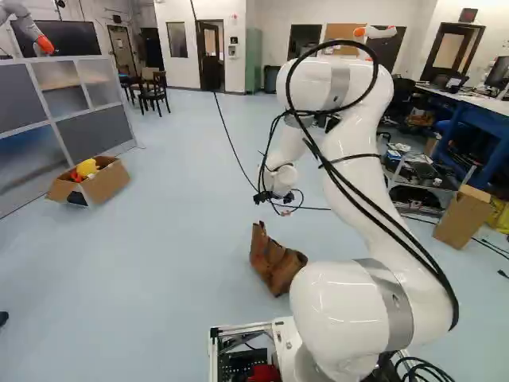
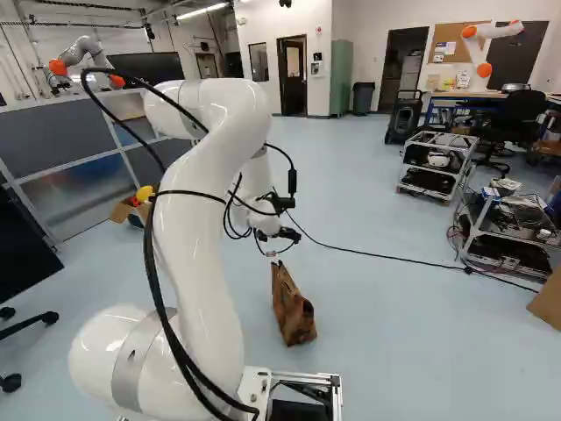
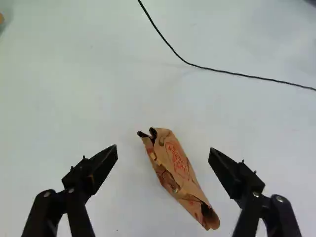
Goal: Pick up the grocery bag from the ground
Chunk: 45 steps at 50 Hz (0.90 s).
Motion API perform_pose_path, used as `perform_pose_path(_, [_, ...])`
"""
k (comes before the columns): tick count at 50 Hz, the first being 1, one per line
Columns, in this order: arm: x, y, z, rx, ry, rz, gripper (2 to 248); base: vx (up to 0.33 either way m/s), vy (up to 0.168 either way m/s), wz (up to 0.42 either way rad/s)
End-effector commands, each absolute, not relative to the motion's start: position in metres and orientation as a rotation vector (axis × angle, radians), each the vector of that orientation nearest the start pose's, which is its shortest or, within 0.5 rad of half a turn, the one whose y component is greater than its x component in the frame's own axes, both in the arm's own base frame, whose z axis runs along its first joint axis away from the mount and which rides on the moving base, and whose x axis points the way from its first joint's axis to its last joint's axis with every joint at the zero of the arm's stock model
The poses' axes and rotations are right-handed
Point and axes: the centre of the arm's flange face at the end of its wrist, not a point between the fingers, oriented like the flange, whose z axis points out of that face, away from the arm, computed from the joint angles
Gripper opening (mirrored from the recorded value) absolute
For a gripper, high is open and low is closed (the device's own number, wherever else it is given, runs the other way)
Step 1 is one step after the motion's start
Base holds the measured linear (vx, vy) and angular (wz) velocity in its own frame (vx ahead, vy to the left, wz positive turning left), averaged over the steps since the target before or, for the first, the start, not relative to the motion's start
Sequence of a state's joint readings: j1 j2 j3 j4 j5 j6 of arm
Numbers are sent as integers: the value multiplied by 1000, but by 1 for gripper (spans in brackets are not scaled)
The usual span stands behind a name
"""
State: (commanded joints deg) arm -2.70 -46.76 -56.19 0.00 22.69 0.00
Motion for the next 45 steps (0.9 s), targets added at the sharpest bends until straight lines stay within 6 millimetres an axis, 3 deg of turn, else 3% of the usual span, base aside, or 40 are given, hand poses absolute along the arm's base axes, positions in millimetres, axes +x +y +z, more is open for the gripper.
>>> perform_pose_path(14, [561, -28, 135, -3057, 82, -775, 247, 0, 0, 0])
perform_pose_path(45, [561, -29, 87, -3100, 147, -557, 247, 0, 0, 0])
